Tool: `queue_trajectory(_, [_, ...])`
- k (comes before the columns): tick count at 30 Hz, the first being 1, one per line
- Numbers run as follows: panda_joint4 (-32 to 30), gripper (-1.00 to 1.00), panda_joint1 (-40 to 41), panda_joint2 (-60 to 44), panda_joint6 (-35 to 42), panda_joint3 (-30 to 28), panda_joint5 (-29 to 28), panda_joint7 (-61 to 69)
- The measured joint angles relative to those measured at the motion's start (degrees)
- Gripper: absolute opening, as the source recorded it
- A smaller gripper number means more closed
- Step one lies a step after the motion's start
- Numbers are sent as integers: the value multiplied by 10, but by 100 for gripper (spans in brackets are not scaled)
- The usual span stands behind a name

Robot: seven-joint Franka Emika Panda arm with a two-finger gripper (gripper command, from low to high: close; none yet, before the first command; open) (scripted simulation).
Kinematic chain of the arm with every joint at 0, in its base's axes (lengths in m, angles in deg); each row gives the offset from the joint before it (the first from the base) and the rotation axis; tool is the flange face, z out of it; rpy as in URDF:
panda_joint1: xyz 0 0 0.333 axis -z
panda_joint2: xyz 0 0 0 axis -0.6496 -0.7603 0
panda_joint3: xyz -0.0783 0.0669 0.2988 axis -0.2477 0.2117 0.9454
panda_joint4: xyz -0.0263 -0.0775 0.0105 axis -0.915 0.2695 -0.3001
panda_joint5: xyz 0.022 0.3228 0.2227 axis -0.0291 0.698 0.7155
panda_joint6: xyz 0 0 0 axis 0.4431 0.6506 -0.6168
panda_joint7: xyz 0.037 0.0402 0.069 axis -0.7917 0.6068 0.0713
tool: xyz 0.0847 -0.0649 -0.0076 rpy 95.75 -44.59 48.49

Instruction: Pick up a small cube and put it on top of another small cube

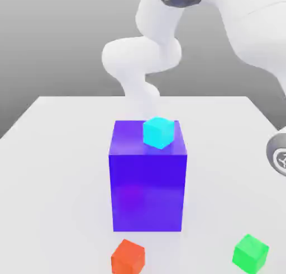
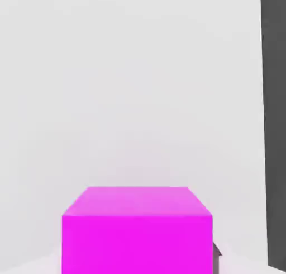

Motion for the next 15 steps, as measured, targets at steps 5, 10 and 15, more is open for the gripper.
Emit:
queue_trajectory(5, [-93, -100, 41, 99, 4, -11, 14, 37])
queue_trajectory(10, [-166, -100, 77, 144, -25, -17, 42, 78])
queue_trajectory(15, [-167, 100, 72, 95, -76, -26, 31, 71])
